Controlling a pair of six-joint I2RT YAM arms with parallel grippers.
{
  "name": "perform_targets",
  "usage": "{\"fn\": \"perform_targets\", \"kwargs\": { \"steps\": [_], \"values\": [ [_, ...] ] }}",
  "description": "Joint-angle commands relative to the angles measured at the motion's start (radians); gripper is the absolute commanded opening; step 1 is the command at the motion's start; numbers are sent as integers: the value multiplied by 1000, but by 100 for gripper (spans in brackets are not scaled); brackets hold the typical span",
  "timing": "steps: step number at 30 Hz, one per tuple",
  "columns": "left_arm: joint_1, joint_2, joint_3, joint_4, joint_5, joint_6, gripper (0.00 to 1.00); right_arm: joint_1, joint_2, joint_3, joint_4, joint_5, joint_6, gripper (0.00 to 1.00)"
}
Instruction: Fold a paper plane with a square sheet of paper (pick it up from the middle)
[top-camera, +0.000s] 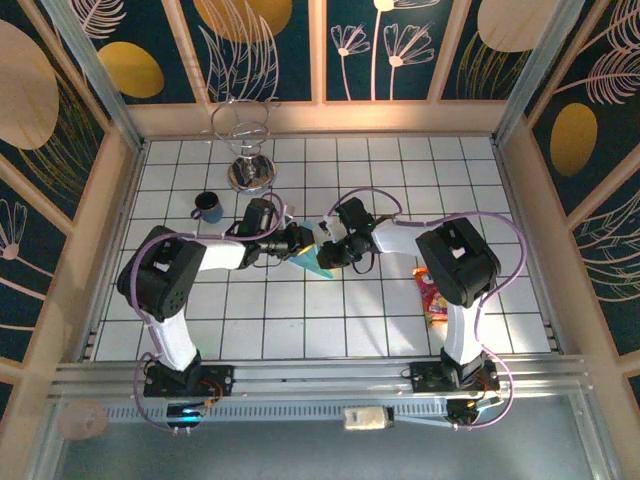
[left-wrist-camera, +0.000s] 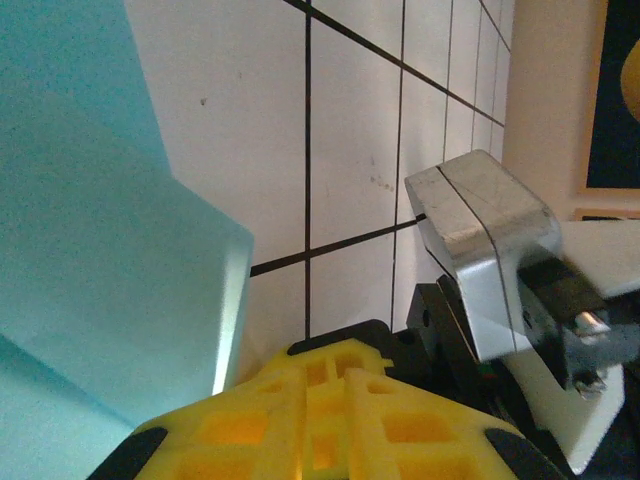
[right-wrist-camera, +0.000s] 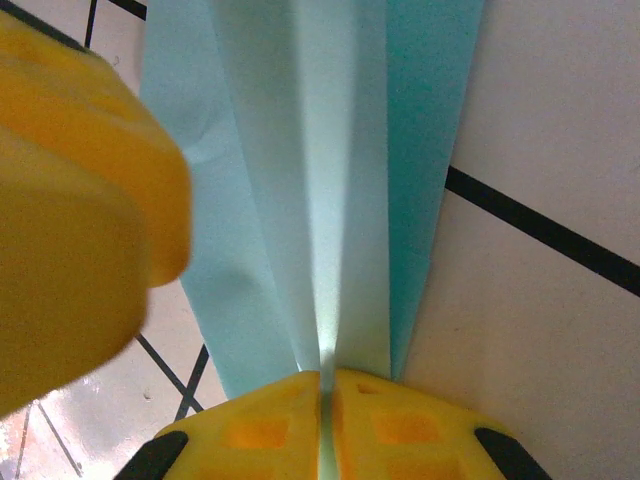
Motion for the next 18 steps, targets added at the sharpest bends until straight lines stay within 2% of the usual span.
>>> {"fn": "perform_targets", "kwargs": {
  "steps": [1,18],
  "values": [
    [-4,36,27,8,5,-10,18,-13,42,-10,-56,55,-4,13],
    [-4,107,85,-122,-81,17,15,-17,33,-28,-49,55,1,13]
  ]
}}
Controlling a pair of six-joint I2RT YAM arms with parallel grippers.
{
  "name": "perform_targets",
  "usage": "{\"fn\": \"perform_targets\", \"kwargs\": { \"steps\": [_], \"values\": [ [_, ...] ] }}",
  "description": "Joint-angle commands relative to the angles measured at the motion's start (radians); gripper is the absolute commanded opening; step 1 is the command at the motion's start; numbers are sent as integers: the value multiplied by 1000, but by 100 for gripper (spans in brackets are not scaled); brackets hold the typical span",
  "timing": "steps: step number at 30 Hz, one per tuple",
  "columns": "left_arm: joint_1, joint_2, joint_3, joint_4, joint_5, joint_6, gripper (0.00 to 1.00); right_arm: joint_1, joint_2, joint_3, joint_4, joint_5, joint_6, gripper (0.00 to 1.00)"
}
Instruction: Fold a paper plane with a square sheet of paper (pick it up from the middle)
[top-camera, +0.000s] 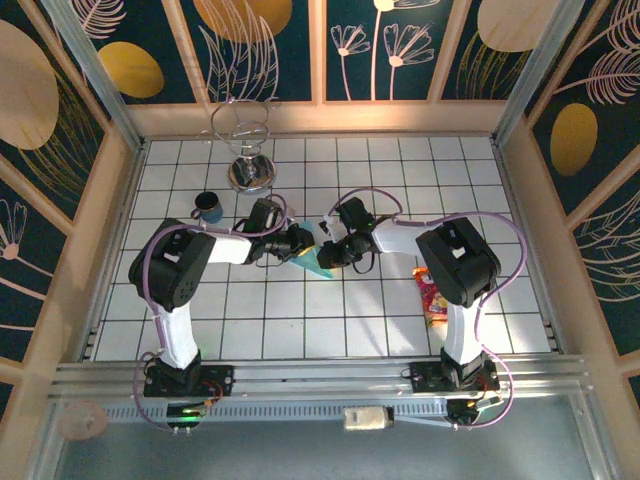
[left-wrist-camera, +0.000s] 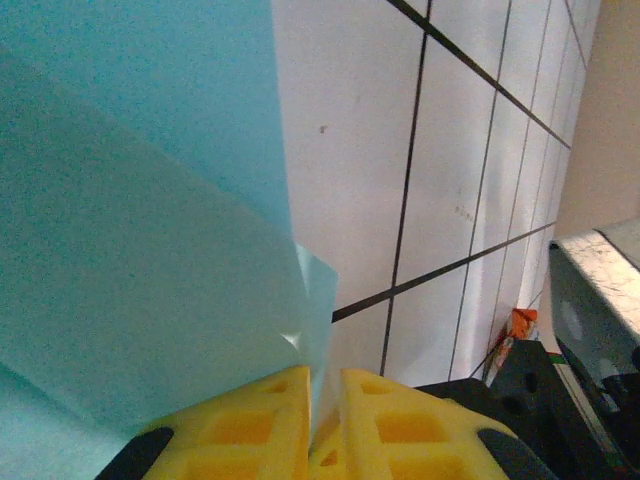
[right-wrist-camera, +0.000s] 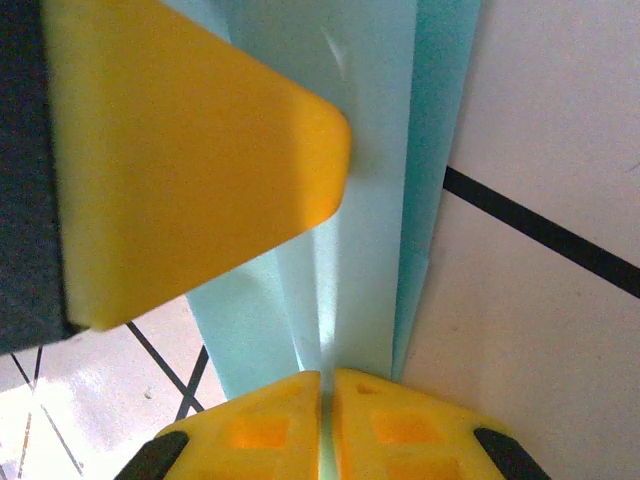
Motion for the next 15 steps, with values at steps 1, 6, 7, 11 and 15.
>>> {"fn": "perform_targets", "kwargs": {
  "steps": [1,6,7,11,15],
  "values": [
    [-3,22,22,-42,-23,17,15,-16,31,-30,-49,58,0,14],
    [-3,30,31,-54,-31,26,15,-15,31,-37,-41,54,7,14],
    [-3,32,33,-57,-31,29,16,-16,30,-38,-39,52,9,14],
    [-3,42,32,-67,-38,31,15,-16,24,-40,-33,42,19,14],
    [-3,49,24,-83,-46,38,16,-18,-23,-41,-5,3,72,17]
  ]
}}
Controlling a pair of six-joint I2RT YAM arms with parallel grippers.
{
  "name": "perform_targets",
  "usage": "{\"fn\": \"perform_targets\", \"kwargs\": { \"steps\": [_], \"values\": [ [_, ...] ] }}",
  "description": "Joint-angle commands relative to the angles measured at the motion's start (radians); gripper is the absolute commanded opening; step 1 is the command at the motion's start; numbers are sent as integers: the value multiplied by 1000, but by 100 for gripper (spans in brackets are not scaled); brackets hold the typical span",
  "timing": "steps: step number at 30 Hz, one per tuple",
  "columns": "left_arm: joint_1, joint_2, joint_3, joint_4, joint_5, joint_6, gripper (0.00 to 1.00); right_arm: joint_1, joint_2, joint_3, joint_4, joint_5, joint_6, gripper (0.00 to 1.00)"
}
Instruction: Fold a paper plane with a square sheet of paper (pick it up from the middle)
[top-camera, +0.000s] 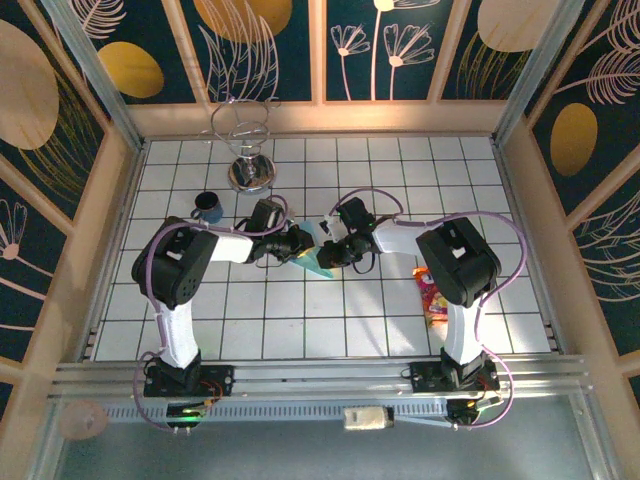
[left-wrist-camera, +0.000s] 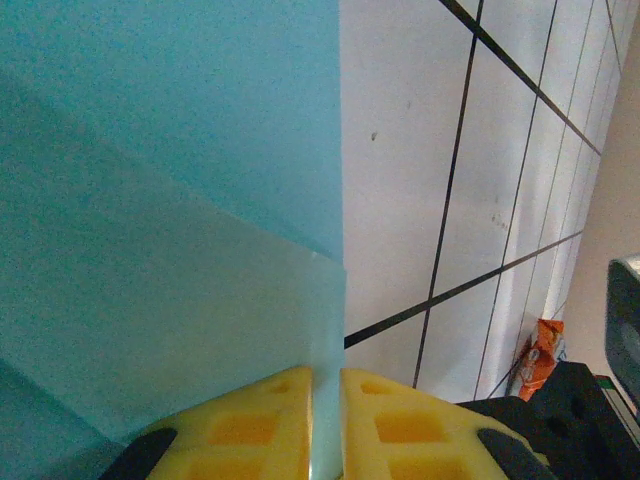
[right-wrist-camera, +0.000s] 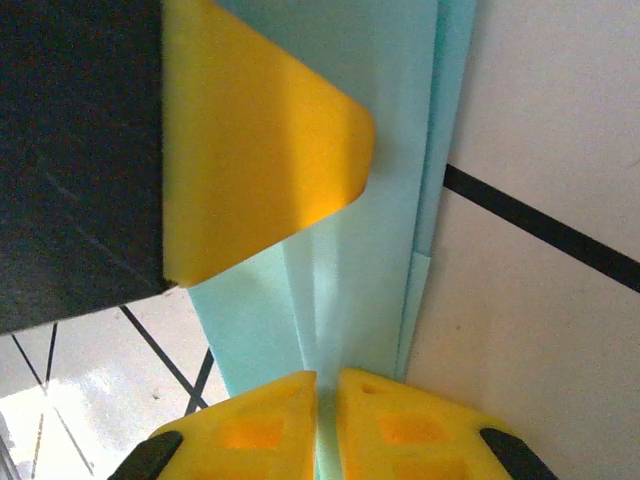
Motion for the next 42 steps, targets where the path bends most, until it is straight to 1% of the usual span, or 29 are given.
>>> {"fn": "perform_targets", "kwargs": {
  "steps": [1,5,9,11,14,19,42],
  "values": [
    [-3,27,6,-49,-23,25,15,-14,-40,-34,-6,11,61,18],
    [-3,26,-1,-44,-22,24,15,-20,-125,-43,51,-17,148,24],
    [-3,21,1,-43,-21,24,16,-21,-172,-60,79,-51,196,23],
    [-3,22,1,-38,-19,23,16,-14,-168,-65,76,-67,203,22],
    [-3,25,1,-34,-15,20,16,7,-148,-67,61,-67,206,19],
    [-3,22,-1,-32,-15,19,16,30,-116,-81,67,-59,223,18],
    [-3,31,6,-56,-25,19,15,24,-62,-118,51,-41,221,16]
  ]
}}
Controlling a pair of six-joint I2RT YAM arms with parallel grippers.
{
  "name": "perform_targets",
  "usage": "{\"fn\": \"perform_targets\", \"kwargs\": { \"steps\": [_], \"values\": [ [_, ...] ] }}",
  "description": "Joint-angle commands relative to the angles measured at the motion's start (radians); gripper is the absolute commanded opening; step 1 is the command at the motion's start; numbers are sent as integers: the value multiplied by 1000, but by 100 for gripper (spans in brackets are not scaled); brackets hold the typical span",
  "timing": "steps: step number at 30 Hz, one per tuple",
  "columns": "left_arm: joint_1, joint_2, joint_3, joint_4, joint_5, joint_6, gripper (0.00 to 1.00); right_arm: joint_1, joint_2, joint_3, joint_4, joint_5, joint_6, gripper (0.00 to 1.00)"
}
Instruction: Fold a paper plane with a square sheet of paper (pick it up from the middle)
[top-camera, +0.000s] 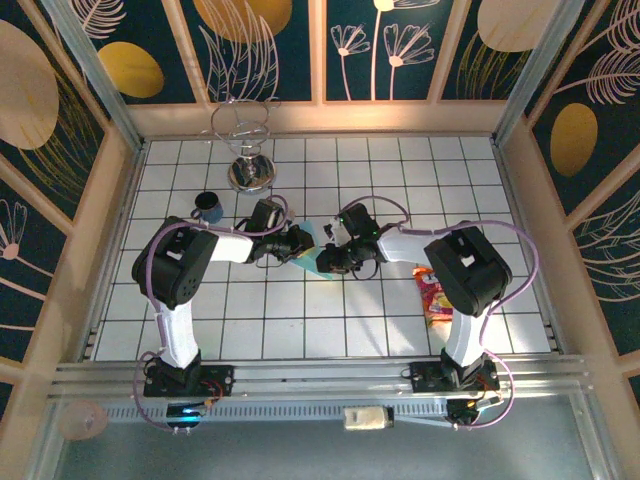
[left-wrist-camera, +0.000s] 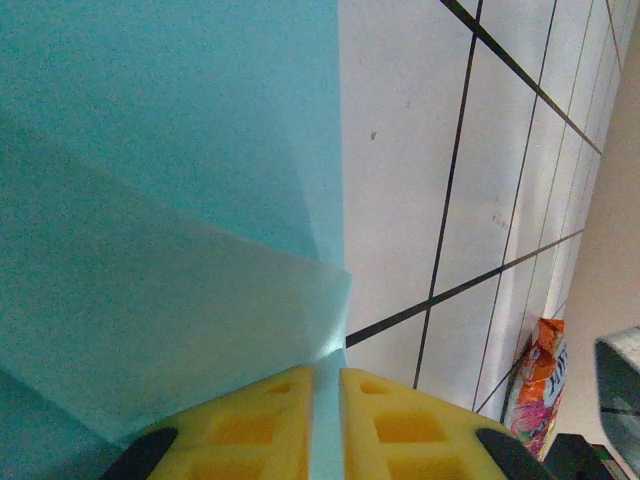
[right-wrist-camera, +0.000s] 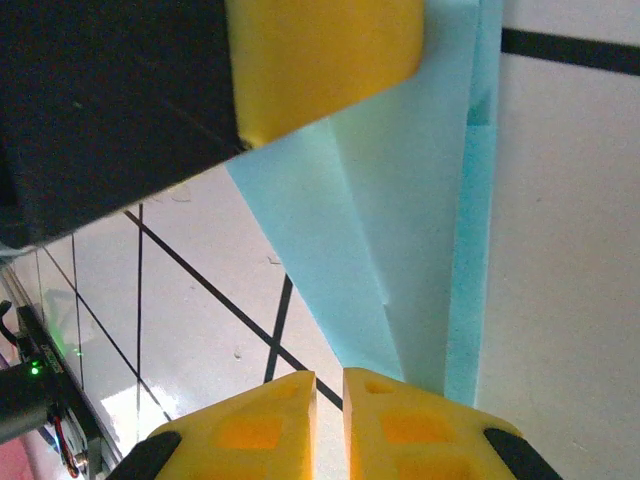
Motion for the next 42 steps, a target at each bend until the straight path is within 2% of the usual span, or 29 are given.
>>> {"fn": "perform_targets", "kwargs": {
  "steps": [1,19,30,36,42],
  "values": [
    [-3,31,6,-58,-27,19,15,-3,24,-19,-13,6,6,15],
    [-3,54,31,-134,-60,32,15,-2,20,-48,-17,32,2,15],
    [-3,67,43,-188,-84,36,15,-11,-99,-168,27,-2,23,15],
    [-3,63,50,-184,-76,40,15,-15,-175,-103,91,24,31,15],
    [-4,58,48,-178,-66,40,15,-17,-75,-18,120,80,61,9]
  ]
}}
